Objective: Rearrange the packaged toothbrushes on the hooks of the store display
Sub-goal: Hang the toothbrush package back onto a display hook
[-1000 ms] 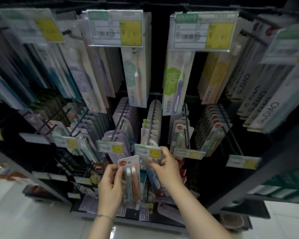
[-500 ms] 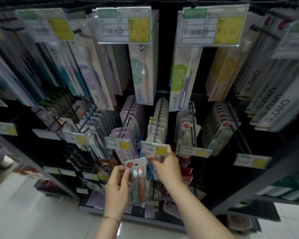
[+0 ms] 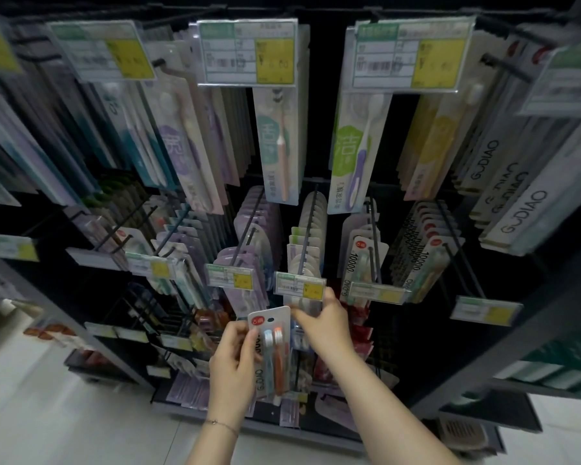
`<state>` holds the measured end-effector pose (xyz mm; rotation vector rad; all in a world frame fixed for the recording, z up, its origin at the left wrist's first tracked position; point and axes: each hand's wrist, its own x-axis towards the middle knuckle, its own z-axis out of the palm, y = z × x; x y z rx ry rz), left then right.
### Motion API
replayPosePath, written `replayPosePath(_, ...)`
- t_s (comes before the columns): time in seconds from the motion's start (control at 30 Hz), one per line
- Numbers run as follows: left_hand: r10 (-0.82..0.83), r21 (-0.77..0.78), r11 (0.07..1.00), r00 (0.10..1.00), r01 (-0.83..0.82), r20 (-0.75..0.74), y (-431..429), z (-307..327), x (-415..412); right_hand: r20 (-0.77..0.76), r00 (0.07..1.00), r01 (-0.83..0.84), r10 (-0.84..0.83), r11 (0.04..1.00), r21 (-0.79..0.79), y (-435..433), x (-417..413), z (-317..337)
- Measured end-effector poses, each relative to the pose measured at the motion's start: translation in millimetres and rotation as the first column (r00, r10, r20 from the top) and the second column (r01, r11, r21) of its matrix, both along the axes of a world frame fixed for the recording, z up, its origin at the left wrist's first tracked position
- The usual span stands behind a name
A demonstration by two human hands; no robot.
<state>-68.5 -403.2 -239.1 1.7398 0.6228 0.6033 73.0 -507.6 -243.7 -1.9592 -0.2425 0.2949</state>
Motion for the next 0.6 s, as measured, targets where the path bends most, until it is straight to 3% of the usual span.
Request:
replayPosePath(0.33,-0.004,-0.014,1.000,1.000,0.004,0.003,-2,3,-3,-0.019,1.000,-0.010,0.011,1.000,0.014,-1,1,1)
replayPosePath(0.6,-0.027,0.017,0.999,1.000,0.026,0.011,-8,6,3,0.026,0.999,0.031,-0.028,0.995,-0.096,-15,-1,-7)
